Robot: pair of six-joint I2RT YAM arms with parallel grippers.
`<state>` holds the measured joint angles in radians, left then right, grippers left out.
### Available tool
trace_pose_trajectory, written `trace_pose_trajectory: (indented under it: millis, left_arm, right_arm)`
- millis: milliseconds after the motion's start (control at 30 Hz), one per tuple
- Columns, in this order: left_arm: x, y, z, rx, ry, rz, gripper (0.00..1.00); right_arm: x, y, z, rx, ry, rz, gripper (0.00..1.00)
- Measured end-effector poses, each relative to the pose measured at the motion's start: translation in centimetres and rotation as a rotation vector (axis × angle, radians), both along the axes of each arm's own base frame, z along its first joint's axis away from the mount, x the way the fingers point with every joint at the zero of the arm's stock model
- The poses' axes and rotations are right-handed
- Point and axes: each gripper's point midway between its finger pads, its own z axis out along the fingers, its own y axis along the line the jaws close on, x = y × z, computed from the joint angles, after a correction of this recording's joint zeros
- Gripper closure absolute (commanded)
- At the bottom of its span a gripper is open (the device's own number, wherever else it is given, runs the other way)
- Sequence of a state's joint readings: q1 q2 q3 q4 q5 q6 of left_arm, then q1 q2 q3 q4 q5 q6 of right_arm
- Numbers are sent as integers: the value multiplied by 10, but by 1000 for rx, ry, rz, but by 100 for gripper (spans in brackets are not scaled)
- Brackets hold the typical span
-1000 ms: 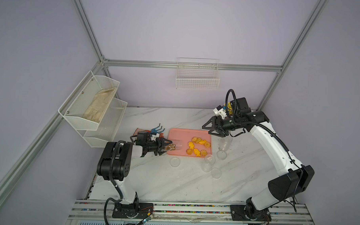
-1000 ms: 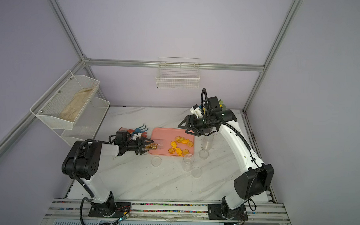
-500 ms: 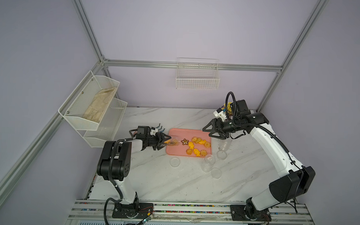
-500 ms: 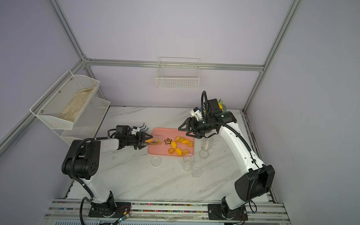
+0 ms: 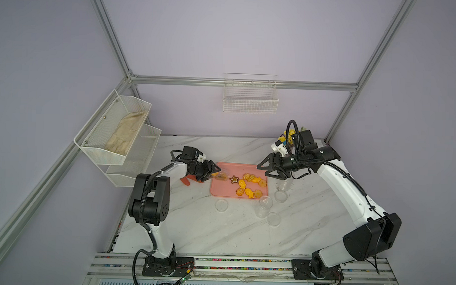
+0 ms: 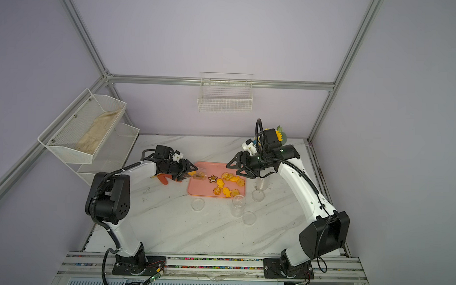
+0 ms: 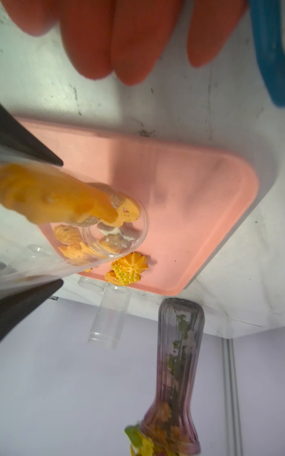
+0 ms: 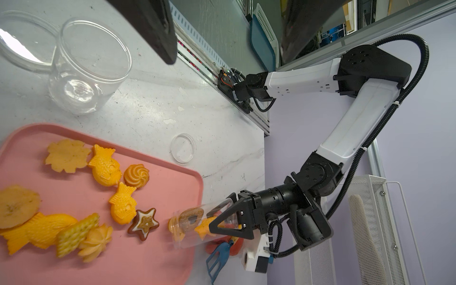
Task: Pour the cookies out of the jar
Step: Pour the cookies in the jar onto the tray.
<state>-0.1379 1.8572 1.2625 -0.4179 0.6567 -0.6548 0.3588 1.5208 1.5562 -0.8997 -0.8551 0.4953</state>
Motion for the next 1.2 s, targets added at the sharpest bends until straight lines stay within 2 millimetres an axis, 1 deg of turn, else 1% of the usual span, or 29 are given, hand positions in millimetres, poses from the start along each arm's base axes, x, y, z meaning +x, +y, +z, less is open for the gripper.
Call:
trace_pose_trajectory:
  millis: [33,100,267,433,900,967,1067,1200]
  left_arm:
    - [2,-5,3,25,-9,-25,35]
    - [2,-10,6,66,-19,-56,35]
    - [-9,0,-2,151,20,-80,35]
    - [-17,4,-5,174,42,-93,35]
    - [-23,9,8,216,28,-93,35]
    - [-23,8,13,228,25,-101,35]
    - [-18,7,26,233,-5,-105,34]
    - [-20,15,47,244,-42,-90,33]
  right_arm:
    - [0,0,0,3,0,-4,31]
    - [0,0,2,7,-3,-10,31]
    - [-3,-1,7,18,-19,-17,31]
    - [-6,-3,10,30,-25,-29,31]
    - [-12,-5,15,44,-38,-39,31]
    - [-13,-5,17,46,-42,-41,31]
    - [-13,-5,18,46,-43,-43,31]
    - [-12,-6,17,41,-45,-47,31]
